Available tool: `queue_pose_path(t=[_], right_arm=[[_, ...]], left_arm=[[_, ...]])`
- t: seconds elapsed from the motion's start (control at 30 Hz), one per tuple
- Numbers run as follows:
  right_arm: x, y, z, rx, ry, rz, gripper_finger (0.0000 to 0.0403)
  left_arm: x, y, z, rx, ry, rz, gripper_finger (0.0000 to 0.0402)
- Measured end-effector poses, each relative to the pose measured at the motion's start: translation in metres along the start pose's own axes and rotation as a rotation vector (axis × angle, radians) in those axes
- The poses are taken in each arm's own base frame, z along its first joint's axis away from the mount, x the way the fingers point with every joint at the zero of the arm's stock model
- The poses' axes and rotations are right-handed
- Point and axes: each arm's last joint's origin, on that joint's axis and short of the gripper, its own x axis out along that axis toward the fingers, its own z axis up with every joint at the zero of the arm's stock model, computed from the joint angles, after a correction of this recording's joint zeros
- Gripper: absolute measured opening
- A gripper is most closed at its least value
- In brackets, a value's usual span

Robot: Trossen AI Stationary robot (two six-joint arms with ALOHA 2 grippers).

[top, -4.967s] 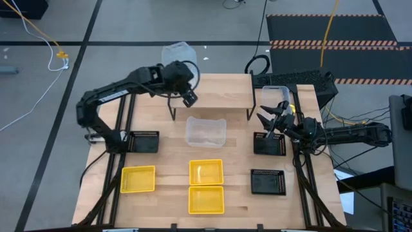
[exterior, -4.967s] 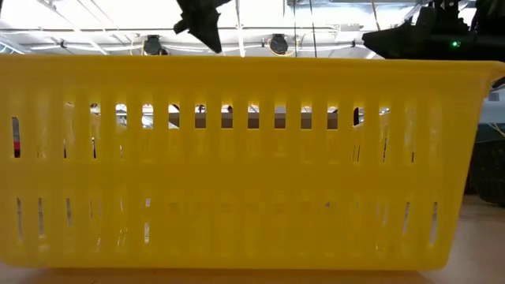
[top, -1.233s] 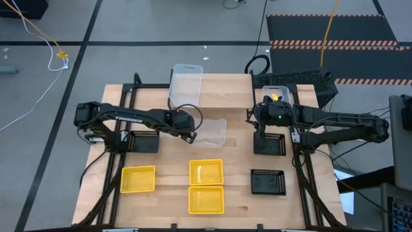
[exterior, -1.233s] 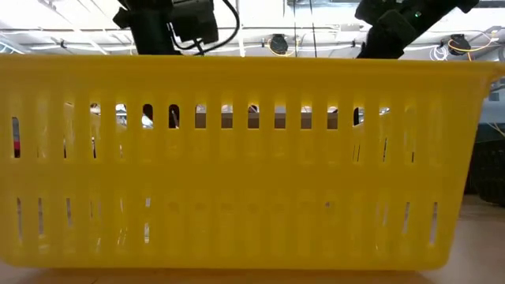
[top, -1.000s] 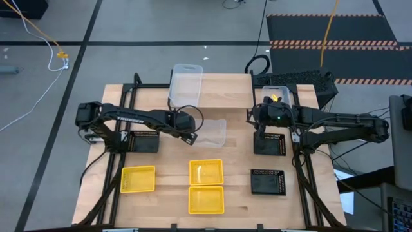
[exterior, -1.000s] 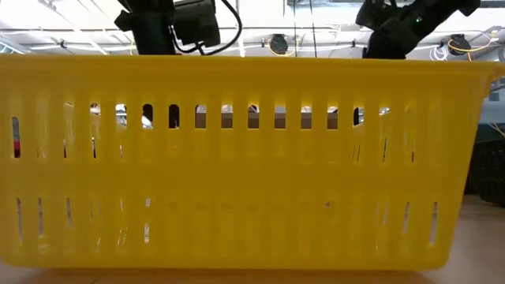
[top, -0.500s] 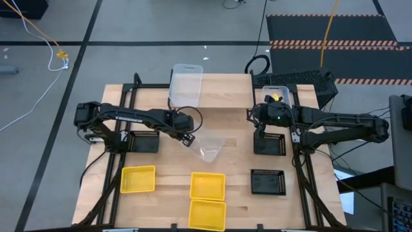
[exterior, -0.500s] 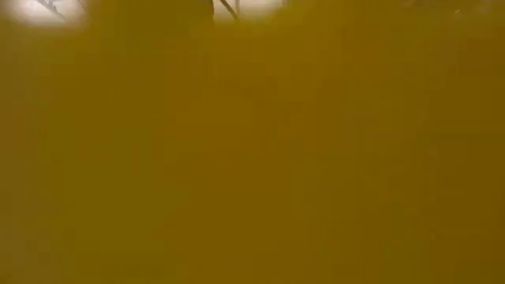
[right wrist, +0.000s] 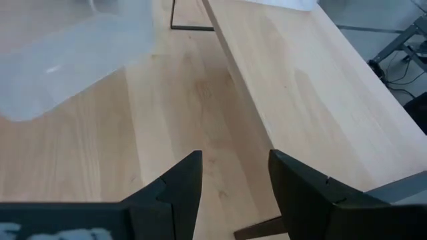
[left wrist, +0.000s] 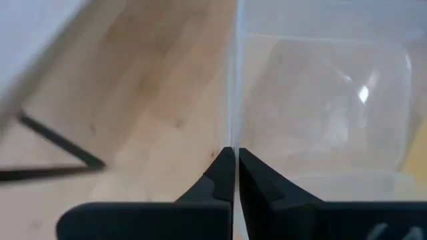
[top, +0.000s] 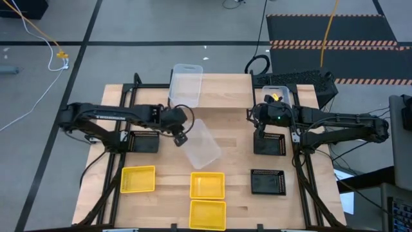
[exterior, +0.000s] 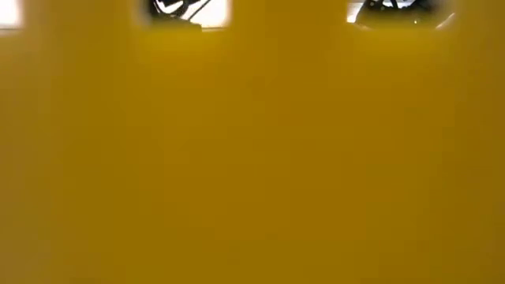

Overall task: Stack baskets on shelf by color
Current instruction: Stack the middle transparent bin on top of the transparent bin on the shelf

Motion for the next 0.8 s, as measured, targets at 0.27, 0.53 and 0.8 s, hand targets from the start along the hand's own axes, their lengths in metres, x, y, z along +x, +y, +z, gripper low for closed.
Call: queue_pose_path(t=[0.27,0.53,0.8], right_arm=[[0.0,0.0,0.002,-0.021,-0.019,-0.002,0.0169],[0.0,0.0,0.004,-0.023,-0.036,-0.005,0.0169],[0.0,-0.001,0.008,-0.013,-0.076,-0.01,0.0169]], left_arm=[[-0.03,-0.01,0.012,0.273,-0.177,-0.075,0.0012],[-0.102,-0.006,0.053,0.286,-0.256,-0.098,0.001],[-0.174,0.047,0.096,0.327,-0.269,0.071,0.0008]])
